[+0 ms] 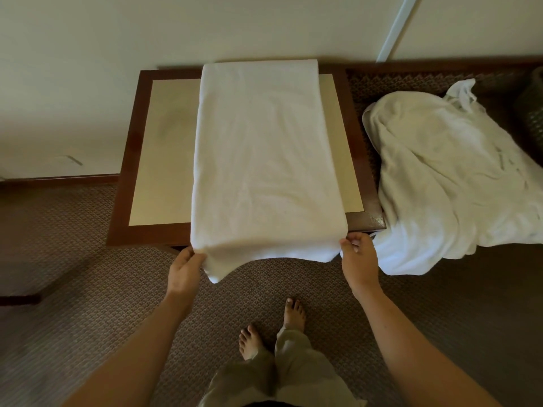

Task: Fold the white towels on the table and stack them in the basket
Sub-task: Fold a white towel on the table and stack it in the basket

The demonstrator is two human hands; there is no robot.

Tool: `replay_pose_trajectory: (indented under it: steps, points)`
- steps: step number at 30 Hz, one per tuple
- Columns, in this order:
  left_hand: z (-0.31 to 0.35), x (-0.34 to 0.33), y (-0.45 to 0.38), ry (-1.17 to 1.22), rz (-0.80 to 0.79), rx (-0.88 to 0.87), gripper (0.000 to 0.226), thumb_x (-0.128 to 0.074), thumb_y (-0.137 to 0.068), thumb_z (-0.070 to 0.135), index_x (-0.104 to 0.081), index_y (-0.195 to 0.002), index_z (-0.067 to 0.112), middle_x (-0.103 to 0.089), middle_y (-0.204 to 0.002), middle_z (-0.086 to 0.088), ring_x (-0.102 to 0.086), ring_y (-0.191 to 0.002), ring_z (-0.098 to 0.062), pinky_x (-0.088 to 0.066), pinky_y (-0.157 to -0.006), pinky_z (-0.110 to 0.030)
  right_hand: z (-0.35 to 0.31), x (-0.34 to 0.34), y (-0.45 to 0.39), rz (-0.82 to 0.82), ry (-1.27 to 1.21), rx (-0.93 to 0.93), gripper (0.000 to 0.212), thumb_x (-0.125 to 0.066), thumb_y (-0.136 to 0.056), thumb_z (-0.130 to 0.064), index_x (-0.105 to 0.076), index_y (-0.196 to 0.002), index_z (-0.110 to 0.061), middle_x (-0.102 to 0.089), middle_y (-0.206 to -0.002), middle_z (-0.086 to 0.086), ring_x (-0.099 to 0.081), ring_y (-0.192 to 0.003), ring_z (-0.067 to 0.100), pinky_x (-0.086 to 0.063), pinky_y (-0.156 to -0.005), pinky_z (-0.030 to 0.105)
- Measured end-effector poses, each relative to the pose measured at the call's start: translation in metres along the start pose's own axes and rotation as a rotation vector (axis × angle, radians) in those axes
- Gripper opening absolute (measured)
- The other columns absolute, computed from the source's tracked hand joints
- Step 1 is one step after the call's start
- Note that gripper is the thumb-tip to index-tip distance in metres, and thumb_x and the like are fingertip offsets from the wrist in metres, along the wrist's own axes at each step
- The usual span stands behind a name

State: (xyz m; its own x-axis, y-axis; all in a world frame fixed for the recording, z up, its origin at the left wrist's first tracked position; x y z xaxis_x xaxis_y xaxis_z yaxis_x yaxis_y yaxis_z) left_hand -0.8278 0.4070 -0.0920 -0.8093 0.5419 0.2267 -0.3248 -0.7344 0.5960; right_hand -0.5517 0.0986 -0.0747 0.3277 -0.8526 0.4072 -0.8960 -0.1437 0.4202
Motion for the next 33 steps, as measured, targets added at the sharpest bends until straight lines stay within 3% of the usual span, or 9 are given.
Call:
replay_pose_trajectory:
  steps: [3, 5, 7, 10, 17, 20, 25, 29, 33]
  points:
    - [-0.004, -0.004, 0.004, -0.044, -0.027, -0.019, 0.009, -0.061, -0.102, 0.027, -0.067, -0.098, 0.032, -0.070, -0.106, 0.000, -0.065, -0.101, -0.020, -0.055, -0.091, -0.045, 0.000, -0.013, 0.008, -0.126, -0.072, 0.015, 0.037, -0.066, -0.095, -0.006, -0.051, -0.126, -0.017, -0.062, -0.115, -0.013, -0.059, -0.096, -0.018, -0.045, -0.076, 0.014]
    - [-0.011, -0.006, 0.004, -0.096, -0.039, -0.013, 0.010, -0.060, -0.103, 0.029, -0.065, -0.098, 0.036, -0.071, -0.106, 0.003, -0.067, -0.102, -0.020, -0.056, -0.092, -0.048, 0.004, -0.020, 0.011, -0.190, -0.087, 0.019, 0.048, -0.074, -0.091, -0.010, -0.049, -0.131, -0.021, -0.062, -0.120, -0.018, -0.057, -0.099, -0.023, -0.045, -0.081, 0.010]
    - [-0.018, -0.008, 0.004, -0.130, -0.061, 0.001, 0.007, -0.061, -0.103, 0.030, -0.064, -0.099, 0.035, -0.073, -0.105, 0.002, -0.069, -0.101, -0.023, -0.057, -0.093, -0.052, 0.003, -0.020, 0.010, -0.201, -0.057, 0.030, 0.051, -0.078, -0.090, -0.017, -0.051, -0.131, -0.027, -0.063, -0.118, -0.022, -0.058, -0.101, -0.019, -0.045, -0.085, 0.012]
    - [-0.027, -0.005, 0.004, -0.175, -0.069, 0.021, 0.001, -0.063, -0.101, 0.033, -0.062, -0.100, 0.032, -0.073, -0.106, -0.002, -0.070, -0.099, -0.025, -0.058, -0.092, -0.056, 0.003, -0.022, 0.007, -0.230, 0.009, 0.035, 0.029, -0.074, -0.094, -0.024, -0.061, -0.120, -0.028, -0.067, -0.108, -0.017, -0.061, -0.100, -0.004, -0.049, -0.088, 0.022]
    - [-0.022, 0.005, 0.022, -0.227, -0.061, -0.012, 0.018, -0.063, -0.101, 0.029, -0.056, -0.117, 0.025, -0.073, -0.109, -0.002, -0.072, -0.093, -0.021, -0.061, -0.082, -0.045, 0.013, -0.017, 0.018, -0.314, -0.060, -0.023, 0.024, -0.067, -0.099, -0.022, -0.064, -0.123, -0.025, -0.072, -0.114, -0.010, -0.067, -0.107, 0.008, -0.054, -0.098, 0.036]
    - [-0.010, 0.014, 0.035, -0.286, -0.033, -0.075, 0.035, -0.065, -0.100, 0.030, -0.045, -0.129, 0.030, -0.072, -0.107, 0.003, -0.072, -0.089, -0.019, -0.058, -0.070, -0.038, 0.012, -0.005, 0.032, -0.244, -0.046, -0.032, 0.030, -0.069, -0.098, -0.020, -0.056, -0.125, -0.021, -0.074, -0.104, 0.002, -0.072, -0.096, 0.022, -0.059, -0.088, 0.047]
    - [0.009, 0.027, 0.058, -0.407, -0.056, -0.204, 0.047, -0.061, -0.102, 0.034, -0.033, -0.139, 0.044, -0.073, -0.093, 0.004, -0.069, -0.069, -0.026, -0.051, -0.053, -0.034, -0.003, 0.014, 0.060, -0.172, -0.044, 0.052, 0.038, -0.068, -0.098, -0.018, -0.042, -0.123, -0.030, -0.069, -0.084, 0.018, -0.059, -0.068, 0.024, -0.047, -0.061, 0.034]
    - [0.022, 0.030, 0.067, -0.467, -0.150, -0.263, 0.019, -0.055, -0.105, 0.032, -0.061, -0.119, 0.043, -0.069, -0.099, -0.003, -0.063, -0.070, -0.025, -0.052, -0.052, -0.031, -0.016, 0.018, 0.073, -0.212, -0.008, 0.166, 0.021, -0.064, -0.100, -0.014, -0.067, -0.107, -0.034, -0.059, -0.070, 0.003, -0.048, -0.060, 0.016, -0.042, -0.056, 0.027]
    - [0.028, 0.040, 0.064, -0.271, -0.209, -0.135, 0.031, -0.049, -0.105, 0.015, -0.075, -0.109, 0.031, -0.064, -0.117, -0.005, -0.062, -0.094, -0.028, -0.056, -0.064, -0.034, -0.011, 0.019, 0.077, -0.294, -0.186, 0.003, 0.041, -0.049, -0.099, 0.004, -0.080, -0.109, -0.020, -0.063, -0.078, 0.002, -0.046, -0.063, 0.015, -0.041, -0.059, 0.027]
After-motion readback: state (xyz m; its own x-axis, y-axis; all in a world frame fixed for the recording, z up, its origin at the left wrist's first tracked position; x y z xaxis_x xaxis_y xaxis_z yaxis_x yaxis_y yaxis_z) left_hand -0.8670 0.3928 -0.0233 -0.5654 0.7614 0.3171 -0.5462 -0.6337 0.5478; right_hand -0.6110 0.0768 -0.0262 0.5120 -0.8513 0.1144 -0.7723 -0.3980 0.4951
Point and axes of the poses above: each hand's wrist, its own y-axis away from the middle knuckle, its own x-axis out of the back of the hand, z = x × y, the point moved 9 cm from there along -y, towards the middle knuckle
